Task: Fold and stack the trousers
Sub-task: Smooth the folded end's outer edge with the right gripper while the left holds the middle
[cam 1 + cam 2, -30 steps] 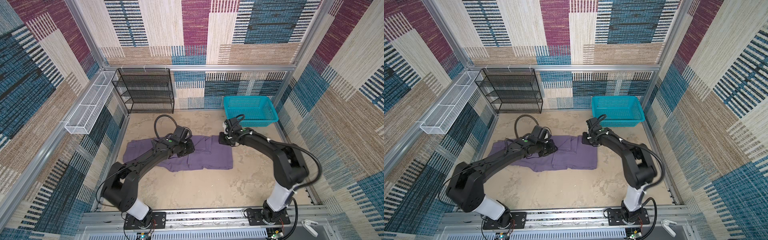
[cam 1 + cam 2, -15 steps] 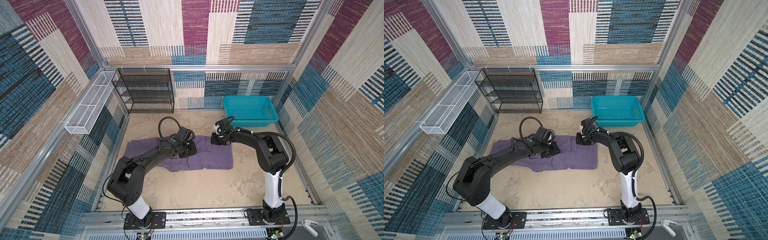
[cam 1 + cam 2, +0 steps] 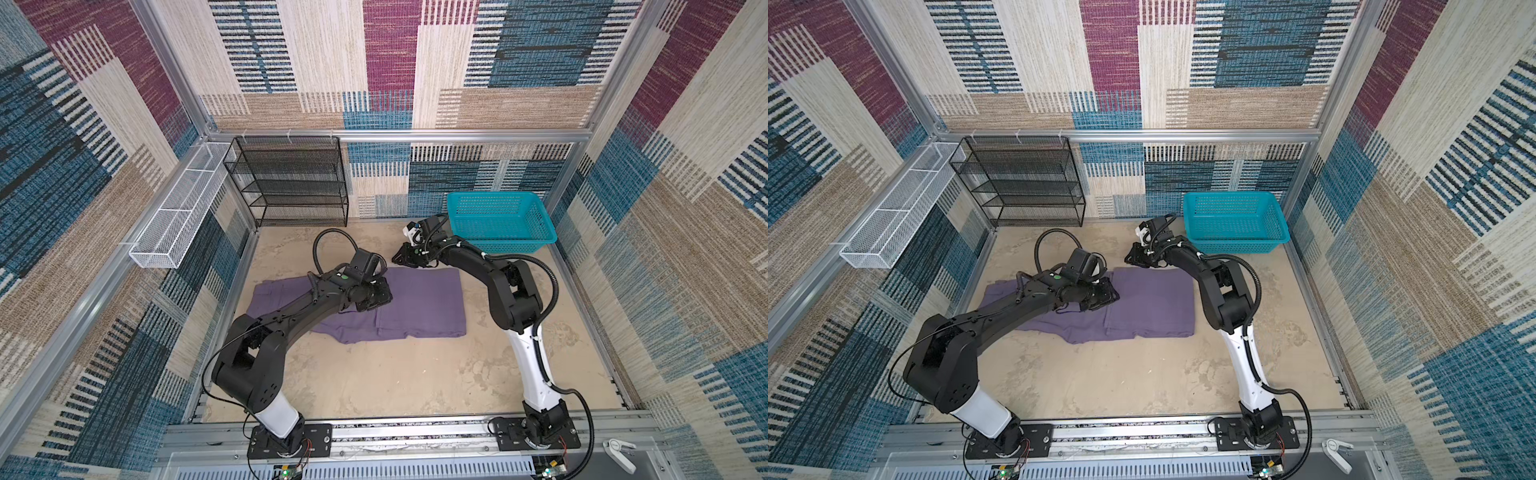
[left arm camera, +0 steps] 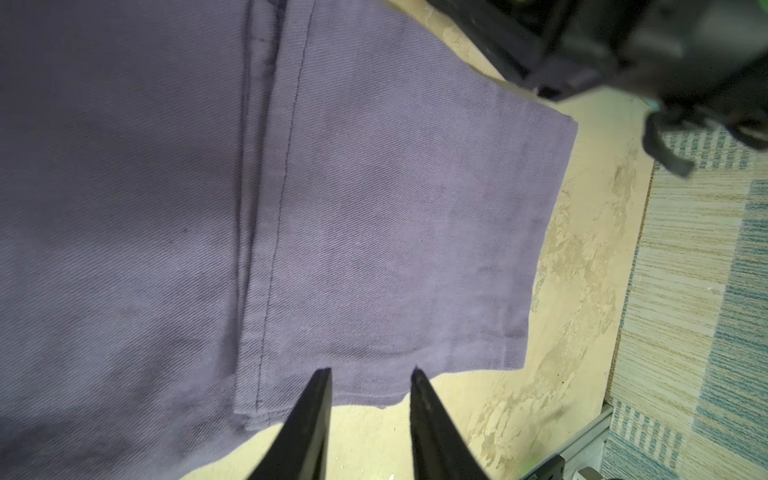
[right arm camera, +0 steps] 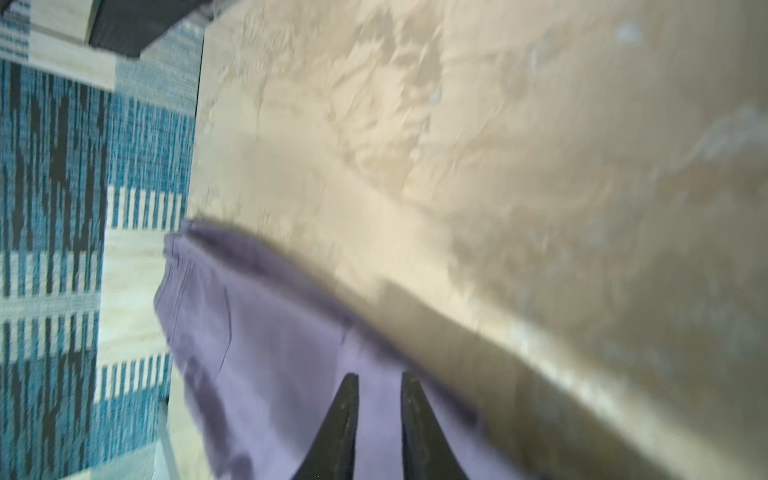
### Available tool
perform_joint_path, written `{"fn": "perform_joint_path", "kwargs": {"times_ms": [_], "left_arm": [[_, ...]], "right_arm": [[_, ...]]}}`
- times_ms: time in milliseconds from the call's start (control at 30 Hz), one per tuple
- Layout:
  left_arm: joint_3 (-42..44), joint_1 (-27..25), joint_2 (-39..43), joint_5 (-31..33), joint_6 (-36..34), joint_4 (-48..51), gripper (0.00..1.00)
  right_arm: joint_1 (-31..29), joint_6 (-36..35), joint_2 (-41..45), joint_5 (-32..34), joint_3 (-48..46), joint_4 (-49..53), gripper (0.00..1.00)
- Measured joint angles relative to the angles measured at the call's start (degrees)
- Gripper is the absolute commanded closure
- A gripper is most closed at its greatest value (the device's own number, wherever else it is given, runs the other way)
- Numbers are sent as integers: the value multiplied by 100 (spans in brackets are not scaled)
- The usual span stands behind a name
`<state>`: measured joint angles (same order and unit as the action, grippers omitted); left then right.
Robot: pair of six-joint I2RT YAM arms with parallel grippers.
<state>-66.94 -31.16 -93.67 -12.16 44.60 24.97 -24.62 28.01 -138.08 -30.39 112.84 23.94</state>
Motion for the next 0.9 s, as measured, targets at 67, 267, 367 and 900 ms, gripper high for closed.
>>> {"fn": "perform_joint_path", "kwargs": {"times_ms": [67, 267, 367, 900], "left_arm": [[0, 0, -31, -4, 0, 2, 61], [-153, 0, -282, -24, -2, 55, 54], [-264, 0, -374, -33, -9, 52, 54], [-343, -2, -905, -133, -103, -122, 51]], "right_arm": [[0, 22, -168, 92, 192, 229, 77], [4, -101, 433, 426, -431, 531, 58], [9, -282, 1373, 750, -1215, 533, 43], [1073, -774, 4848, 1427, -5536, 116, 30]]}}
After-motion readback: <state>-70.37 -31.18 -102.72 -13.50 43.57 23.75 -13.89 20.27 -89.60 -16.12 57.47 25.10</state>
